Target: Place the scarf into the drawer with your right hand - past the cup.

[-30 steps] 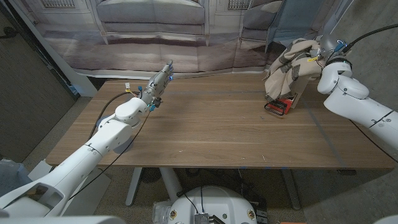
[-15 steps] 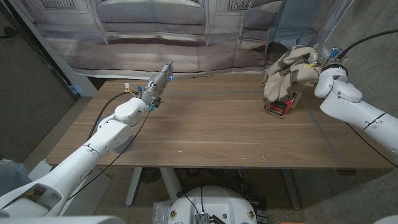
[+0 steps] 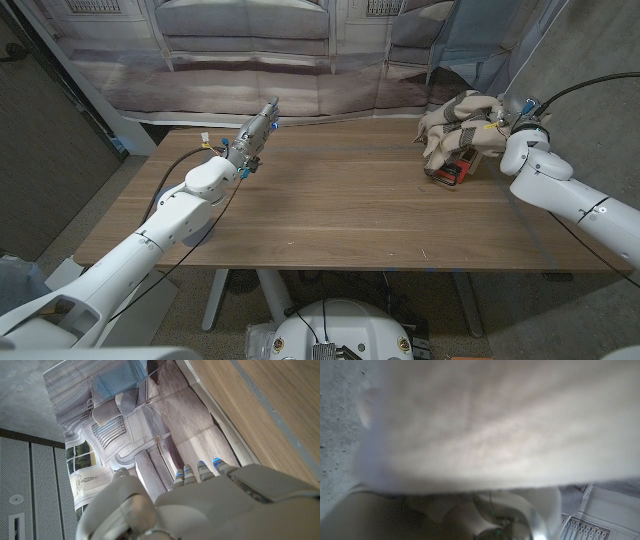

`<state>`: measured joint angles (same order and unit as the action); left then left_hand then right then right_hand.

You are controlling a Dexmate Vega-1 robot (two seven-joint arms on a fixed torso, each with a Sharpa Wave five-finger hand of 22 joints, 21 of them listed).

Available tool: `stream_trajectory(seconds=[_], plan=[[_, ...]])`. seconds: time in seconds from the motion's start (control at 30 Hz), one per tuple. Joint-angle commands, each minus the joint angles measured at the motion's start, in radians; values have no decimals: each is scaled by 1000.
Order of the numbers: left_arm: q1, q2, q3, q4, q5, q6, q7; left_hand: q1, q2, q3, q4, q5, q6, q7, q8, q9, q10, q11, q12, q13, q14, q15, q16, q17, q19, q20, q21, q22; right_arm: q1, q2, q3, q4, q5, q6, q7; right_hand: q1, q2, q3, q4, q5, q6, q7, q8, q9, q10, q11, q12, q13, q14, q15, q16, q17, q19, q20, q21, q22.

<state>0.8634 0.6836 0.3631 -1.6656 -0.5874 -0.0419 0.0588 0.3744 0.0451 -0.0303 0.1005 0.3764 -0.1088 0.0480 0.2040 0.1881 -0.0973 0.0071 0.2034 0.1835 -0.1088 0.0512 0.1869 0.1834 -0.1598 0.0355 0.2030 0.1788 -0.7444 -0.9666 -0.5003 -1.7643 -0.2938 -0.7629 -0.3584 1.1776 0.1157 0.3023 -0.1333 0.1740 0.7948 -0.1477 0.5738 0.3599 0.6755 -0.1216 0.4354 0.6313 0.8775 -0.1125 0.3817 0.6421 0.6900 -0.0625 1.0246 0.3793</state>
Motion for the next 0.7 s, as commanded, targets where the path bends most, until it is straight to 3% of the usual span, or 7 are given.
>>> stream_trajectory(seconds=[0.03, 0.27, 0.7], plan=[[-16, -7, 8, 10, 2, 6, -5, 0, 11, -4, 0, -2, -2, 1, -4, 4, -8, -1, -2, 4, -9, -3, 3, 3, -8, 4, 0, 5, -10, 49, -37, 72, -2, 20, -40, 32, 34, 10, -2, 5, 9, 1, 6, 5, 13, 2, -7, 5, 15, -113, 3, 5, -1, -161, 9, -1], [-19, -11, 8, 23, -1, 2, -8, 0, 12, -6, 0, -2, -3, 1, -4, 4, -8, 0, -2, 4, -10, -2, 3, 3, -8, 4, 0, 5, 0, 69, -69, 105, -15, 17, -44, 32, 34, 12, -2, 5, 10, 2, 5, 4, 13, 1, -10, 8, 16, -113, 2, 7, -3, -161, 14, -6], [-39, -28, 17, 72, -6, -16, -34, 1, 14, -9, 0, -2, -2, 2, -4, 4, -9, 0, -2, 4, -10, -2, 3, 3, -10, 5, -1, 5, 50, 106, -182, 127, -118, -6, -21, 32, 34, 16, -2, 6, 12, 3, 6, 5, 21, 3, -14, 11, 20, -113, 1, 9, -8, -162, 22, -15]])
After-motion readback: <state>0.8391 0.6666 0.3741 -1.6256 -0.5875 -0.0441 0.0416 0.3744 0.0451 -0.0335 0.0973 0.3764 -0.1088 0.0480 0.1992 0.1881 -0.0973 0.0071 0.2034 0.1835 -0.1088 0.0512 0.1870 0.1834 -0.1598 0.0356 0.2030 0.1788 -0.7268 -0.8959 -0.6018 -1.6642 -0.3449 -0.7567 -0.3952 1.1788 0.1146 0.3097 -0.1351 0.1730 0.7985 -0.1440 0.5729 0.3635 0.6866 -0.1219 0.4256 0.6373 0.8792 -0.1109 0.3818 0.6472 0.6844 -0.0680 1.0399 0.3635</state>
